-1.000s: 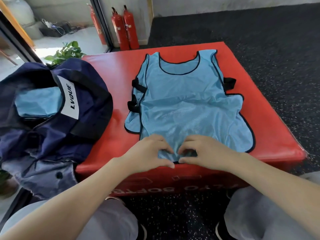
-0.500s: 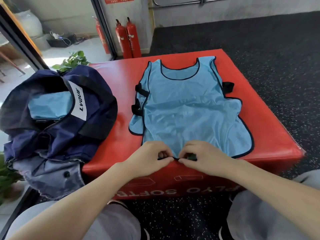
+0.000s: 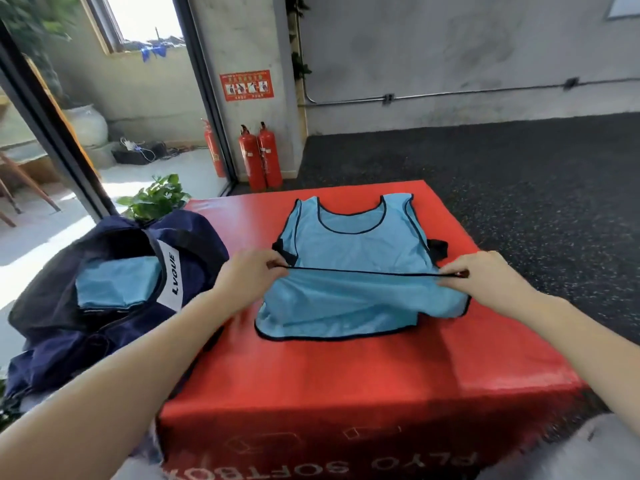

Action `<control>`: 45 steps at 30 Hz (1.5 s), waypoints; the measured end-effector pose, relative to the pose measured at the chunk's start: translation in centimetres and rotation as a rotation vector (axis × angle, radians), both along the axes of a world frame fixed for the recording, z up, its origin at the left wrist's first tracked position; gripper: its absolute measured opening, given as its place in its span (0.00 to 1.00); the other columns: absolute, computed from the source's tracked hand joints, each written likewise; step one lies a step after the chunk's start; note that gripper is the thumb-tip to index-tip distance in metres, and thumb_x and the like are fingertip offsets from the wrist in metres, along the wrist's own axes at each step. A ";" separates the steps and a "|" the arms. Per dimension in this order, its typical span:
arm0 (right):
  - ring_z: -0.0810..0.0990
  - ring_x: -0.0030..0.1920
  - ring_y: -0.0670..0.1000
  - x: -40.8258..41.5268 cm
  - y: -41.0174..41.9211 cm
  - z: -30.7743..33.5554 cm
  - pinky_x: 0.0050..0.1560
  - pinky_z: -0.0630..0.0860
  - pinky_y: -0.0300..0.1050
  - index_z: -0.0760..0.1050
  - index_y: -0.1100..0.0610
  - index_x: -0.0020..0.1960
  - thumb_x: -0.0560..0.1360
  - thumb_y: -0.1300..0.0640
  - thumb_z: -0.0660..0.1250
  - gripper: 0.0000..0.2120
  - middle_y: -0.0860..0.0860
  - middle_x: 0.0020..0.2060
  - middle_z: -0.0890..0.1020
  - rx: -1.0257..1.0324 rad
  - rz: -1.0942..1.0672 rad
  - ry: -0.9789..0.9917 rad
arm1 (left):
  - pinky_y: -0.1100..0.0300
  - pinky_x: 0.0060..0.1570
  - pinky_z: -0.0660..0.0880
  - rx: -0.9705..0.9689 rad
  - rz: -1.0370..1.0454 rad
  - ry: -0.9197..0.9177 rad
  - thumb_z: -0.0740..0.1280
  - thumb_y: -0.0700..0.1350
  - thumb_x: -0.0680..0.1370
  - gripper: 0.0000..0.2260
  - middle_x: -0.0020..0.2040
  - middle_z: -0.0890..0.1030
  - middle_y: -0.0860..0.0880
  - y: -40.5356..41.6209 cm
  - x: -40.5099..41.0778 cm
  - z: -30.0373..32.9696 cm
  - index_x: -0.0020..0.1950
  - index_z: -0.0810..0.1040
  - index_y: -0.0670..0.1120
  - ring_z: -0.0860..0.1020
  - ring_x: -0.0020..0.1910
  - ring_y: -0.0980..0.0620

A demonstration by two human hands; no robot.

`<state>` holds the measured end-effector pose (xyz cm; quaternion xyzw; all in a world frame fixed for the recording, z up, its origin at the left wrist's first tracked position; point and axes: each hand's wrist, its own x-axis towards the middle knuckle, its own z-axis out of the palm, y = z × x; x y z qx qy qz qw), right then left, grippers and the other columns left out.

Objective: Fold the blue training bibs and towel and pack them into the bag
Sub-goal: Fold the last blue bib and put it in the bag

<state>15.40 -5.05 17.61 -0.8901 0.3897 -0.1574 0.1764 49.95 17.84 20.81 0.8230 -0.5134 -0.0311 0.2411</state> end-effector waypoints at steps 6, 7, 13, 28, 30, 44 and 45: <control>0.80 0.57 0.55 2.4 -3.6 8.4 0.55 0.77 0.49 0.85 0.44 0.55 0.73 0.45 0.74 0.11 0.46 0.53 0.85 -0.140 -0.124 0.007 | 0.65 0.39 0.78 -0.230 0.072 0.116 0.70 0.39 0.77 0.04 0.38 0.84 0.49 -5.1 2.4 8.8 0.48 0.84 0.42 0.83 0.36 0.51; 0.81 0.56 0.55 2.8 -3.8 9.5 0.54 0.77 0.49 0.85 0.45 0.54 0.74 0.46 0.74 0.10 0.47 0.53 0.85 -0.161 -0.148 -0.053 | 0.63 0.45 0.77 -0.296 0.089 0.080 0.70 0.40 0.77 0.04 0.40 0.84 0.51 -5.6 2.7 10.0 0.49 0.85 0.44 0.82 0.38 0.52; 0.83 0.51 0.56 3.2 -1.9 7.2 0.53 0.74 0.47 0.86 0.58 0.52 0.78 0.61 0.70 0.07 0.55 0.49 0.87 -0.388 -0.080 -0.433 | 0.66 0.50 0.72 -0.440 0.040 -0.038 0.69 0.40 0.77 0.07 0.47 0.82 0.54 -3.6 0.9 8.7 0.52 0.86 0.46 0.79 0.47 0.55; 0.77 0.57 0.46 1.6 2.2 -7.6 0.61 0.75 0.52 0.82 0.46 0.55 0.77 0.46 0.70 0.08 0.41 0.49 0.82 -0.140 0.205 0.008 | 0.53 0.51 0.68 0.034 0.012 -0.161 0.67 0.44 0.79 0.09 0.53 0.83 0.57 2.2 -1.6 -9.4 0.53 0.86 0.53 0.74 0.57 0.50; 0.76 0.54 0.42 2.1 3.0 -7.5 0.60 0.74 0.44 0.82 0.45 0.55 0.75 0.42 0.71 0.11 0.39 0.49 0.81 -0.076 0.337 0.053 | 0.53 0.54 0.69 -0.023 -0.052 -0.127 0.68 0.44 0.79 0.08 0.51 0.84 0.57 1.8 -2.5 -9.5 0.53 0.86 0.52 0.73 0.57 0.50; 0.80 0.47 0.43 2.8 4.0 -7.0 0.51 0.76 0.43 0.84 0.48 0.51 0.77 0.51 0.73 0.04 0.41 0.44 0.83 -0.038 0.285 -0.093 | 0.53 0.54 0.73 0.069 -0.304 -0.217 0.65 0.55 0.80 0.13 0.53 0.82 0.50 -3.7 -12.3 -9.7 0.60 0.82 0.51 0.78 0.55 0.49; 0.80 0.47 0.43 2.6 3.8 -7.1 0.51 0.77 0.45 0.84 0.46 0.51 0.76 0.50 0.73 0.04 0.41 0.44 0.83 -0.045 0.258 -0.091 | 0.52 0.53 0.73 0.064 -0.294 -0.235 0.63 0.51 0.82 0.11 0.53 0.82 0.50 -3.9 -12.4 -9.7 0.59 0.82 0.50 0.78 0.55 0.47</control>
